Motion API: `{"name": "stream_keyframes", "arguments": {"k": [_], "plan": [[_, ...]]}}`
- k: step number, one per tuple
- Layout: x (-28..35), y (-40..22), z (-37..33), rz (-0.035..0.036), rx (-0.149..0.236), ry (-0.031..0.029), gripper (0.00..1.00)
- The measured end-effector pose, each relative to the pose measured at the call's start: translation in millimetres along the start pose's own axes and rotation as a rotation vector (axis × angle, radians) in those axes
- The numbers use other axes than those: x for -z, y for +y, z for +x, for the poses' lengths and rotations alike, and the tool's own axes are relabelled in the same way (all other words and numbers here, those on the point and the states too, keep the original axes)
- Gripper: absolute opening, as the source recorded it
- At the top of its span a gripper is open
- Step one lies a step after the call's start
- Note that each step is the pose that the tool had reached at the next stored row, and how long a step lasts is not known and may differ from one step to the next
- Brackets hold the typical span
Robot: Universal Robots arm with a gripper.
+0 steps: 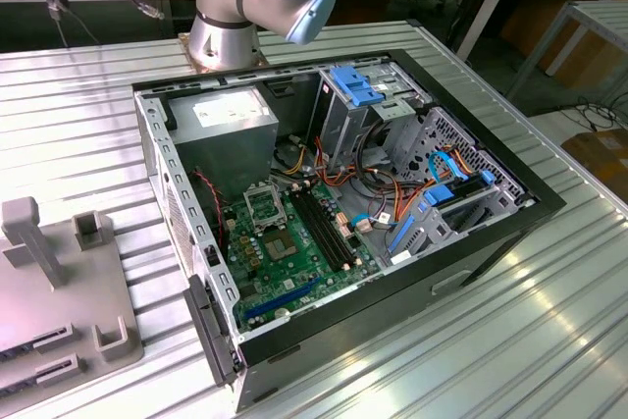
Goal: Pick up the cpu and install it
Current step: 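Pick up the cpu and move it towards the insertion slot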
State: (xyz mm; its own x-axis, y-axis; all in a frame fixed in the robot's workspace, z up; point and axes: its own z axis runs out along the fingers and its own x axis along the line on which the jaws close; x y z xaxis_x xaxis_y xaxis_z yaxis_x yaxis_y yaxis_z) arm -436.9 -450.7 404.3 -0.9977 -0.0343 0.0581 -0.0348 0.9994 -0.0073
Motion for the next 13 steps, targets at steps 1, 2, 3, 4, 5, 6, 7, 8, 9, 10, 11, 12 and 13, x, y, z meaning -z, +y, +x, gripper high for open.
{"name": "stream_keyframes", "arguments": {"k": [1, 2, 3, 4, 5, 6, 7, 8, 9, 10, 11, 12, 13], "plan": [[0.1, 0.0, -0.9, 0.0000, 0.000, 0.0000, 0.47], [0.1, -0.1, -1.8, 0.0000, 0.000, 0.0000, 0.47], [0.1, -0.1, -3.1, 0.0000, 0.000, 0.0000, 0.47], [0.1, -0.2, -4.0, -0.0001, 0.000, -0.0001, 0.47], [0.1, -0.2, -4.8, -0.0001, 0.000, -0.0001, 0.47], [0.2, -0.2, -5.6, -0.0001, 0.000, 0.0000, 0.47], [0.3, -0.2, -6.4, 0.0000, 0.000, 0.0000, 0.47], [0.3, -0.3, -7.2, 0.0000, 0.000, 0.0000, 0.47], [0.4, -0.3, -8.0, 0.0000, 0.000, 0.0000, 0.47], [0.4, -0.3, -8.8, 0.0000, 0.000, 0.0000, 0.47], [0.5, -0.4, -9.5, 0.0000, 0.000, 0.0000, 0.47], [0.5, -0.4, -10.7, 0.0000, 0.000, 0.0000, 0.47], [0.5, -0.4, -11.6, 0.0000, 0.000, 0.0000, 0.47]]}}
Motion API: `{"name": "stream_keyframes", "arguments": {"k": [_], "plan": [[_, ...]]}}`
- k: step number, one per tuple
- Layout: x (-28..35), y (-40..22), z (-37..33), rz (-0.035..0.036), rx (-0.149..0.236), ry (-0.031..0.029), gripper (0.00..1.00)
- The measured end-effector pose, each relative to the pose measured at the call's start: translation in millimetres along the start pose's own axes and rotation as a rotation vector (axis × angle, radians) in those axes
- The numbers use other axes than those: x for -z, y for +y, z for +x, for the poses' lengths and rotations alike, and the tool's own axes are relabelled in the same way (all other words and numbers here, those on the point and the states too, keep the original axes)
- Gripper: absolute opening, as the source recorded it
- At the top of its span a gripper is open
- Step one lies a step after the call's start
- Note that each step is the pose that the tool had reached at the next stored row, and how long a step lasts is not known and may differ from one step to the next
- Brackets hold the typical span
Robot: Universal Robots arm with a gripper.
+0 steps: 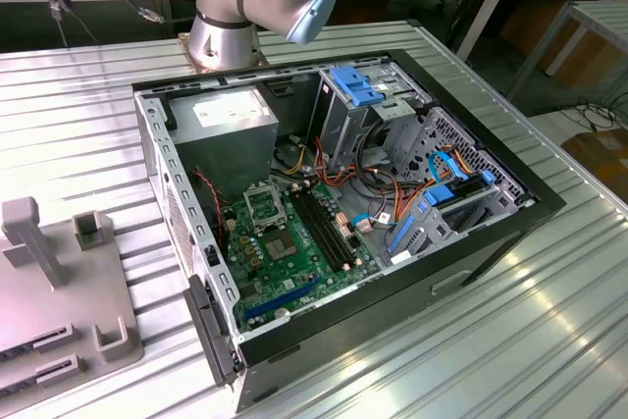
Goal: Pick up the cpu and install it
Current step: 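Pick up the cpu and move it towards the insertion slot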
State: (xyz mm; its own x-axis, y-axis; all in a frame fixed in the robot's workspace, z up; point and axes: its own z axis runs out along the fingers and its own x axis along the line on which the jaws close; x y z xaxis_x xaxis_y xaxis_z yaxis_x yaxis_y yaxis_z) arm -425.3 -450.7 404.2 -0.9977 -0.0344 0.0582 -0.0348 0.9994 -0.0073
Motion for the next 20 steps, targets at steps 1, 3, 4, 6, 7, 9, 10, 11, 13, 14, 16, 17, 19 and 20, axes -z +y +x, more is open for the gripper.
{"name": "stream_keyframes", "arguments": {"k": [1, 3, 4, 6, 7, 9, 10, 11, 13, 14, 16, 17, 19, 20], "plan": [[0.1, -0.1, -1.4, 0.0000, 0.000, 0.0001, 0.47], [0.3, -0.2, -5.0, 0.0000, 0.000, 0.0000, 0.47], [0.3, -0.2, -6.1, 0.0000, 0.000, 0.0000, 0.47], [0.4, -0.3, -8.3, -0.0001, 0.000, -0.0001, 0.47], [0.5, -0.3, -9.2, 0.0000, 0.000, 0.0000, 0.47], [0.5, -0.4, -11.1, 0.0000, 0.000, 0.0000, 0.47], [0.7, -0.5, -13.2, 0.0000, 0.000, 0.0000, 0.47], [0.7, -0.5, -15.1, 0.0000, 0.000, 0.0000, 0.47], [0.9, -0.6, -18.4, 0.0000, 0.000, 0.0000, 0.47], [0.9, -0.7, -19.4, 0.0000, 0.000, -0.0001, 0.47], [1.0, -0.7, -21.7, 0.0000, 0.000, 0.0000, 0.47], [1.0, -0.8, -22.7, 0.0000, 0.000, -0.0001, 0.47], [1.2, -0.9, -25.2, 0.0000, 0.000, 0.0000, 0.47], [1.2, -0.9, -26.1, 0.0000, 0.000, 0.0000, 0.47]]}}
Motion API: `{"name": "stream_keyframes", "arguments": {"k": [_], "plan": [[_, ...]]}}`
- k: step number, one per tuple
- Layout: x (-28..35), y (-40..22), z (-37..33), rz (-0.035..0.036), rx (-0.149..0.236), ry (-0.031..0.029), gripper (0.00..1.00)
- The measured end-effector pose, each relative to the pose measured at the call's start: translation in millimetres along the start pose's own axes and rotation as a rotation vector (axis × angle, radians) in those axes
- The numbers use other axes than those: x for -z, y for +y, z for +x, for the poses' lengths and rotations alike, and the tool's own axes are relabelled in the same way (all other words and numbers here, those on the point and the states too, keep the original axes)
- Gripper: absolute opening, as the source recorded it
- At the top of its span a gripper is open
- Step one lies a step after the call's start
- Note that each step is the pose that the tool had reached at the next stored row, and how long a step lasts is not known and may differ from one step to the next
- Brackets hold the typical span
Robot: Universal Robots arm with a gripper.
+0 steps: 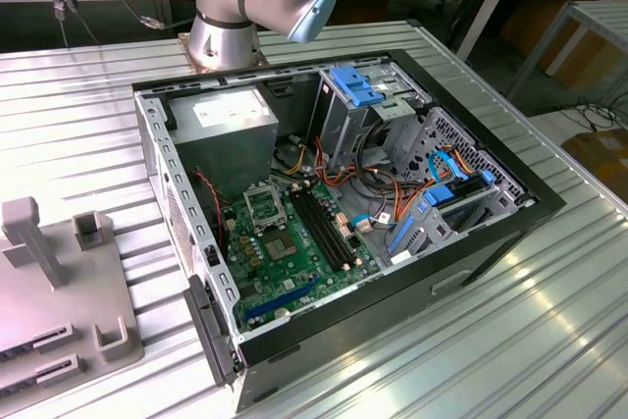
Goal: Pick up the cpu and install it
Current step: 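Pick up the cpu and move it towards the insertion slot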
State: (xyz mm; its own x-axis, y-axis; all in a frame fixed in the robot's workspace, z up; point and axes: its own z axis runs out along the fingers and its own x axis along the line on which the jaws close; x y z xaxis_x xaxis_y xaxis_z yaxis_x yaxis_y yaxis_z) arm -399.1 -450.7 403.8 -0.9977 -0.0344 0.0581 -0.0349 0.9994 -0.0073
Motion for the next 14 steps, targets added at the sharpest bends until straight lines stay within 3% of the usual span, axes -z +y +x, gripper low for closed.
{"name": "stream_keyframes", "arguments": {"k": [14], "plan": [[0.7, -0.6, -17.0, 0.0000, 0.000, 0.0000, 0.47]]}}
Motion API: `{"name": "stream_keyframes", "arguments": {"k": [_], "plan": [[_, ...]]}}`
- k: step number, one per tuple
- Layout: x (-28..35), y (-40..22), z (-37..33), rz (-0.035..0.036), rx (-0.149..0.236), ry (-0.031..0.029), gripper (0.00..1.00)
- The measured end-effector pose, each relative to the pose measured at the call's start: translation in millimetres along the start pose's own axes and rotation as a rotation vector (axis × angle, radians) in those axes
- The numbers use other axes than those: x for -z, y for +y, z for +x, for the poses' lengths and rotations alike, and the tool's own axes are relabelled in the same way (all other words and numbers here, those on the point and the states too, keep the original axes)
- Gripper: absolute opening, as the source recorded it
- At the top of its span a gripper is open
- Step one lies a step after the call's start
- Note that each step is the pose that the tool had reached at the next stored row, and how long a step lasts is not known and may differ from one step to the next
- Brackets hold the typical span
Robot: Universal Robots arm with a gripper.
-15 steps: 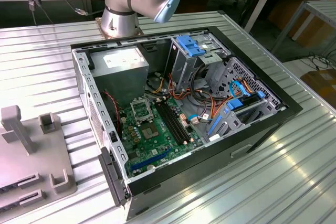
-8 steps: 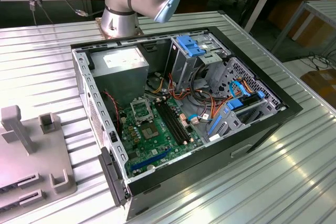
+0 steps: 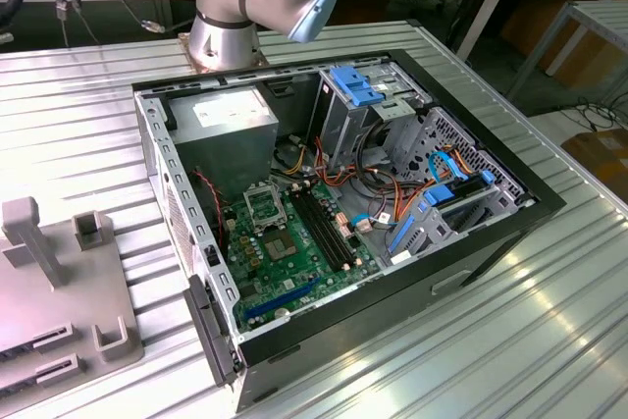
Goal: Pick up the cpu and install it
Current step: 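Pick up the cpu and move it towards the insertion slot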
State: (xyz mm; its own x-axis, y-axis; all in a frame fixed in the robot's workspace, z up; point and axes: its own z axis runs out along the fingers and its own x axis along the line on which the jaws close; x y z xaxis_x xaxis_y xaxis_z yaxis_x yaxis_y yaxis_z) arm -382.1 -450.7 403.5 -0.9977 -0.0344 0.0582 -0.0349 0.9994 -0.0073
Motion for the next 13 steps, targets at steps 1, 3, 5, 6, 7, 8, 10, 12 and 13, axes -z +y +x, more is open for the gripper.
{"name": "stream_keyframes", "arguments": {"k": [1, 3, 5, 6, 7, 8, 10, 12, 13], "plan": [[0.0, 0.0, -1.1, 0.0000, 0.000, 0.0000, 0.47], [0.1, -0.1, -3.8, 0.0000, 0.000, 0.0000, 0.47], [0.2, -0.2, -5.8, 0.0000, 0.000, 0.0000, 0.47], [0.2, -0.2, -6.8, 0.0000, 0.000, 0.0000, 0.47], [0.2, -0.3, -7.7, 0.0000, 0.000, 0.0000, 0.47], [0.3, -0.3, -8.7, 0.0000, 0.000, 0.0000, 0.47], [0.4, -0.4, -10.9, 0.0000, 0.000, 0.0000, 0.47], [0.4, -0.4, -13.0, -0.0001, 0.000, -0.0001, 0.47], [0.5, -0.5, -14.6, 0.0000, 0.000, 0.0000, 0.47]]}}
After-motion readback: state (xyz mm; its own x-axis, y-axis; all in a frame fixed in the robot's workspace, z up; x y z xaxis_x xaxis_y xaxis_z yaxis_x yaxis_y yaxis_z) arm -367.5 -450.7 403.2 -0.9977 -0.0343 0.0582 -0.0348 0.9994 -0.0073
